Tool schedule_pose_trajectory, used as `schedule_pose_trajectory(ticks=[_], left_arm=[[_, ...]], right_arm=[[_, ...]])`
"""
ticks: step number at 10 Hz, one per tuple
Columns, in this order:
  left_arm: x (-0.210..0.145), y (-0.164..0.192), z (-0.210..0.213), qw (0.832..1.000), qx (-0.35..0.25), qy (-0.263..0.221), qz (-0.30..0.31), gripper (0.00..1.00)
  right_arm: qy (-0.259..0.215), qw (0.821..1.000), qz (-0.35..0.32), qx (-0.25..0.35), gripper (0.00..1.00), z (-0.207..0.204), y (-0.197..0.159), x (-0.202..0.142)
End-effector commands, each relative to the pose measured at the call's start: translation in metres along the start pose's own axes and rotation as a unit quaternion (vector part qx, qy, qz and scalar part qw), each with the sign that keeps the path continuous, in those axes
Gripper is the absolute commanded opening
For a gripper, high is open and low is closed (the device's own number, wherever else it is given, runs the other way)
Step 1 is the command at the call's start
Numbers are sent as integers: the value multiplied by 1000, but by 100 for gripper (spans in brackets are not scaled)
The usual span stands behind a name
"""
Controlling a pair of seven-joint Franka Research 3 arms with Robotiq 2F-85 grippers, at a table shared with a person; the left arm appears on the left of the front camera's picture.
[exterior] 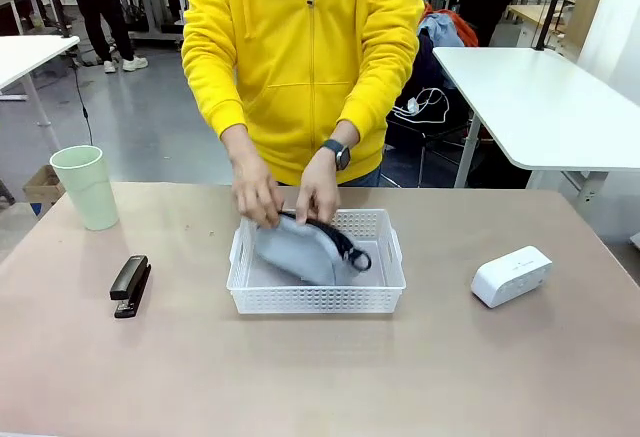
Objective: Efficiently arrange items inside the basket to fit them all.
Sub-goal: Pick up the Digital clock and place it inside the Organizing basket.
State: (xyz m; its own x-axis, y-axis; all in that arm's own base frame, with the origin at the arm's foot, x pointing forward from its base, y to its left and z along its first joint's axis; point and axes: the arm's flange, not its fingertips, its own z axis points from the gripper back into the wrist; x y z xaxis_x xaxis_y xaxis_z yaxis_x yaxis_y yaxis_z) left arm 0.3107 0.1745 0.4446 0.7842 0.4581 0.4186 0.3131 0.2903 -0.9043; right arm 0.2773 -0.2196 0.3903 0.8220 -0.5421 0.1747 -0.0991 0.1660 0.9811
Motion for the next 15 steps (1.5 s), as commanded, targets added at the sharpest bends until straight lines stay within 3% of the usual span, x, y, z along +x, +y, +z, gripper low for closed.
schedule_pose_trajectory(ticks=[1,5,6,7,9,10,12,14,15], left_arm=[[-3,-1,4,1000,-15,3,1,100],[-3,-1,4,1000,-15,3,1,100],[-3,-1,4,1000,-15,3,1,100],[-3,-1,4,1000,-15,3,1,100],[-3,-1,4,1000,-15,3,1,100],[-3,-1,4,1000,-15,3,1,100],[-3,-1,4,1000,-15,3,1,100],[-3,-1,4,1000,-15,3,1,100],[-3,-1,4,1000,-15,3,1,100]], right_arm=[[9,1000,-2,21,100,0,1,-4],[11,1000,-4,14,100,-3,0,-2],[36,999,18,-14,100,-12,11,-7],[60,996,37,-54,100,-28,27,-9],[102,965,85,-225,100,-94,61,-25],[125,939,131,-294,100,-120,71,-34],[165,868,213,-417,100,-167,85,-53],[203,779,271,-527,100,-212,88,-71],[240,746,287,-551,100,-228,84,-79]])
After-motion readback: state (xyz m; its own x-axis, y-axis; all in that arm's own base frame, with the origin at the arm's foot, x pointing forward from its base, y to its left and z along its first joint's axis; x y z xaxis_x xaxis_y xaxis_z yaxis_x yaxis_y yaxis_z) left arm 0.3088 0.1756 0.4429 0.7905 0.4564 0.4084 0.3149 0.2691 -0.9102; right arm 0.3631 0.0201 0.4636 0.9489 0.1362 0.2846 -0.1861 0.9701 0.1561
